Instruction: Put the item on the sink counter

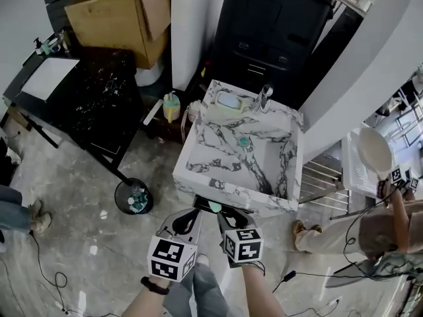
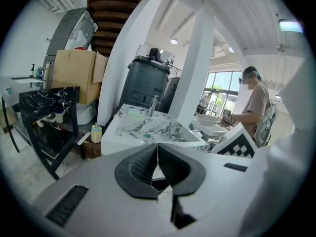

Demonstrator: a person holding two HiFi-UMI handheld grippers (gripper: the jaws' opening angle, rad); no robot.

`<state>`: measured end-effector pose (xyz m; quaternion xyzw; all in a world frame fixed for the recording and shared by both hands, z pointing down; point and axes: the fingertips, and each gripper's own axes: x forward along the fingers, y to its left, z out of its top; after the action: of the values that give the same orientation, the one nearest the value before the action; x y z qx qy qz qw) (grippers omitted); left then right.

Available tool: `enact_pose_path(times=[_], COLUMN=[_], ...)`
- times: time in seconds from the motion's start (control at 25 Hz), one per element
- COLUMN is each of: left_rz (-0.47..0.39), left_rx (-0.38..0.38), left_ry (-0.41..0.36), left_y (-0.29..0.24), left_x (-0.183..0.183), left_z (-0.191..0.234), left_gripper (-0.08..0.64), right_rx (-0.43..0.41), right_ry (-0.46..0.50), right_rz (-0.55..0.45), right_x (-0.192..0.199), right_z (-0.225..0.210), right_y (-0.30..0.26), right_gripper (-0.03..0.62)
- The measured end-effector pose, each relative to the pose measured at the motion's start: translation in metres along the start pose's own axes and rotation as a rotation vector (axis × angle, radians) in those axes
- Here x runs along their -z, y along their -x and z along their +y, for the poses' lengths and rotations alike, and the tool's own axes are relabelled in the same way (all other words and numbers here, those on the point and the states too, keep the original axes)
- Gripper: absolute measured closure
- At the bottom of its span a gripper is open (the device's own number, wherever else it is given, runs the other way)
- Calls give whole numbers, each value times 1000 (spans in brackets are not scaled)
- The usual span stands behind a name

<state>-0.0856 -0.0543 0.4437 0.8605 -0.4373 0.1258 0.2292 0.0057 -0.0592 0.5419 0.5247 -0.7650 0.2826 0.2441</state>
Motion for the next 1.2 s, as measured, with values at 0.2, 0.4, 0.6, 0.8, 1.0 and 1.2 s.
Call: enact_pose_path(times=[0.2,0.4,0.6,0.8,1.0,1.2], left_rz=[-58,-142,-221,-265,-317,-323], left_rx=[70,129,197,242,253,248], left_ry=[-25,-105,-110,-161,-175,-195], left_y=[19,41,69,91,107,106], left_x=[-53,-112,-158,-176,-185,-187], left_z=[-29,-57,-87,-109,-127,-133], left_gripper=[543,541,543,543,542,543], right_rx=[-32,-129,-188,-208,-257,-297], right_ry=[40,30,57,126,124,144], right_rz=[-118,-272,-404,-524,-566,-539], right_x=[-72,-138,-183,-207,-215,-217], right_z=[19,40,65,83,88,87], right_y=[55,113,172,216,244,248], right_gripper=[462,515,568,583,584,584])
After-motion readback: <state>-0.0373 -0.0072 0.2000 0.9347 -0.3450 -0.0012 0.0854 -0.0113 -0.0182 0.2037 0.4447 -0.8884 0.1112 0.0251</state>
